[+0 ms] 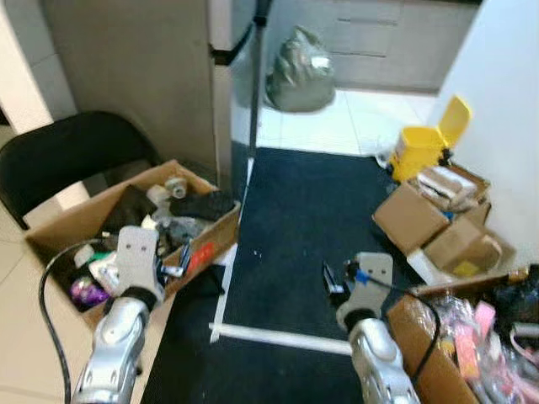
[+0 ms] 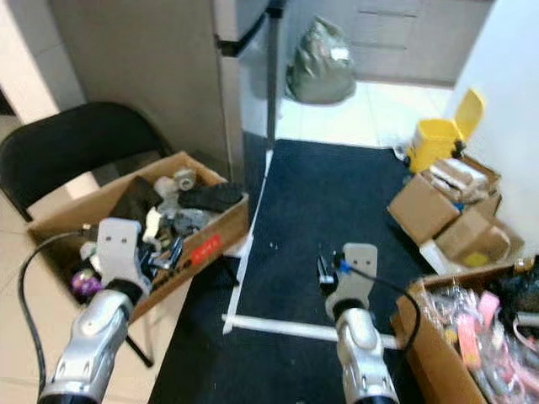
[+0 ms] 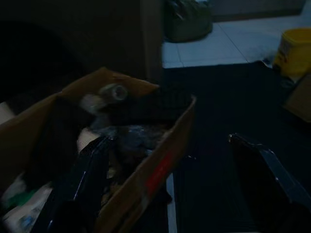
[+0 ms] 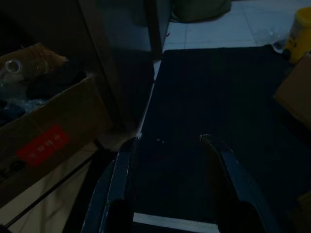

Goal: Picking trash to rubbish bin

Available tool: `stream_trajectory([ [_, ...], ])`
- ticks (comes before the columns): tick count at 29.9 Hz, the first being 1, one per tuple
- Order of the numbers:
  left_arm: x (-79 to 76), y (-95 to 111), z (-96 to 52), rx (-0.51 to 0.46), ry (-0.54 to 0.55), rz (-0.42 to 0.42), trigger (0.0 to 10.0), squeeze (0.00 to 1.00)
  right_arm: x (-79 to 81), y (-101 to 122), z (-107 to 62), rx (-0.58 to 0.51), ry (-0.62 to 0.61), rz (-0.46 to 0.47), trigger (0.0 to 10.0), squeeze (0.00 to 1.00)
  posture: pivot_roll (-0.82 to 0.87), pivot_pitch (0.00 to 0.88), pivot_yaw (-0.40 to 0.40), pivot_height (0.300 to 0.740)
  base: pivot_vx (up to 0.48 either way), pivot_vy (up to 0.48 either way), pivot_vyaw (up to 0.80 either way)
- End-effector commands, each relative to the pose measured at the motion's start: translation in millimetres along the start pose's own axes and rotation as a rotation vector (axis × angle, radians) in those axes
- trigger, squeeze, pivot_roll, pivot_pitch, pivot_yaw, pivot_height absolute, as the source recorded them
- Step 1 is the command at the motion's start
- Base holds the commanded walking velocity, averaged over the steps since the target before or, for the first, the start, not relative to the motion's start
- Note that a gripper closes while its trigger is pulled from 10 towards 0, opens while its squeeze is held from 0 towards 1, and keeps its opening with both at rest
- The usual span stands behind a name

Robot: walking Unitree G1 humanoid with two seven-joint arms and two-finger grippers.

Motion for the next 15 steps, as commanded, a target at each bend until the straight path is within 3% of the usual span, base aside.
stream_trajectory([
  [1, -0.4, -2.0, 0.1, 0.011, 0.001, 0.008, 10.0, 0.0, -1.9, -2.0, -0.5, 0.009, -0.01, -0.005, 10.0, 0.0, -0.03, 0.073, 0.005, 0.74, 0.0, 0.0, -0.8],
  [15, -2.9, -1.9, 1.3, 0.015, -0.014, 0.016, 10.0, 0.0, -4.0, -2.6, -0.2, 0.012, -0.024, 0.001, 10.0, 0.0, -0.03, 0.071, 0.009, 0.74, 0.0, 0.0, -0.8],
])
Point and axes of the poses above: a point about 5 cm out from each wrist's last joint towards the gripper, its own z axis pointing out of the wrist towards the gripper, its own y axis along the axis of the wrist's last joint, x = y × z, the point moved 2 cm from there along z, pointing out of the wrist towards the gripper, and after that the axes turned 5 degrees about z, right-handed, at the moved point
